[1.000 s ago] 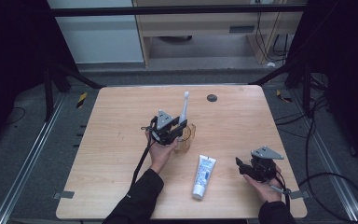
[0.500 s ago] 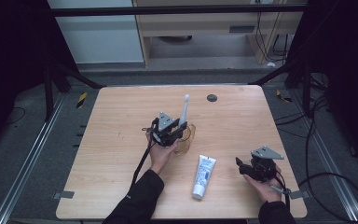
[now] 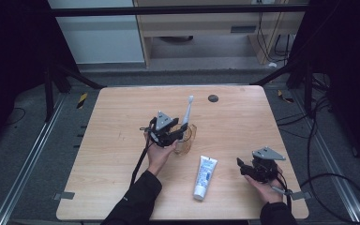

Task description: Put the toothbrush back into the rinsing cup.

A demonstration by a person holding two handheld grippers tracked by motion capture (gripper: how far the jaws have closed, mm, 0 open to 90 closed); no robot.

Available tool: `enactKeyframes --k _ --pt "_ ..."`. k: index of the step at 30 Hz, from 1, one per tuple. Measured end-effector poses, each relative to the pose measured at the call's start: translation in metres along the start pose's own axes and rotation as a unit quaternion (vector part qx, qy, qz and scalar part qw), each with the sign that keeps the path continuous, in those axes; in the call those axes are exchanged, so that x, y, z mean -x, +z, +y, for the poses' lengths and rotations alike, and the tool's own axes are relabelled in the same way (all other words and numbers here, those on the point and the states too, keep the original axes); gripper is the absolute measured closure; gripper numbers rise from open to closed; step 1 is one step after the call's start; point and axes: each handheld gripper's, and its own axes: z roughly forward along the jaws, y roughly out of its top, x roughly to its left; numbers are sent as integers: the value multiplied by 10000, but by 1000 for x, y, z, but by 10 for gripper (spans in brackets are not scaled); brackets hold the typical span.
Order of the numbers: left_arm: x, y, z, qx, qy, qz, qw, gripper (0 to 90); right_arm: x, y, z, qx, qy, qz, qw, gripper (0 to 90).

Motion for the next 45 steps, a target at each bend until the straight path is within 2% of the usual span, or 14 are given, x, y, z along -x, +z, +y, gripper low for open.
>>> enactKeyframes --k 2,7,13,15,21,26,31,37,39,45 --pt "0 -5 3 -1 21 -64 10000 492 0 0 0 18 8 -3 10000 325" --pt "1 -19 10 -54 302 -141 9994 472 -1 -2 1 58 -2 -10 10000 324" --pt "1 -36 16 -202 394 -146 9989 449 -3 -6 3 136 58 38 9999 322" --pt "0 -42 17 -235 469 -123 9985 441 -3 -8 4 172 43 21 9998 322" --pt "-4 -60 14 -399 526 -87 9978 413 -3 -12 6 236 76 37 9997 322" --pt "-14 -76 5 -565 538 6 9970 400 -5 -15 8 272 74 90 9996 322" --pt "-25 -95 -15 -763 514 175 9956 391 -9 -18 8 268 36 177 9995 342" --pt "-44 -116 -39 -915 273 403 9946 386 -15 -21 9 240 -12 354 9991 370" --pt "-48 -121 -43 -941 213 483 9942 386 -18 -22 9 218 -59 418 9989 380" --pt "-57 -138 -60 -1055 147 653 9922 393 -29 -25 7 69 -179 684 9975 414"
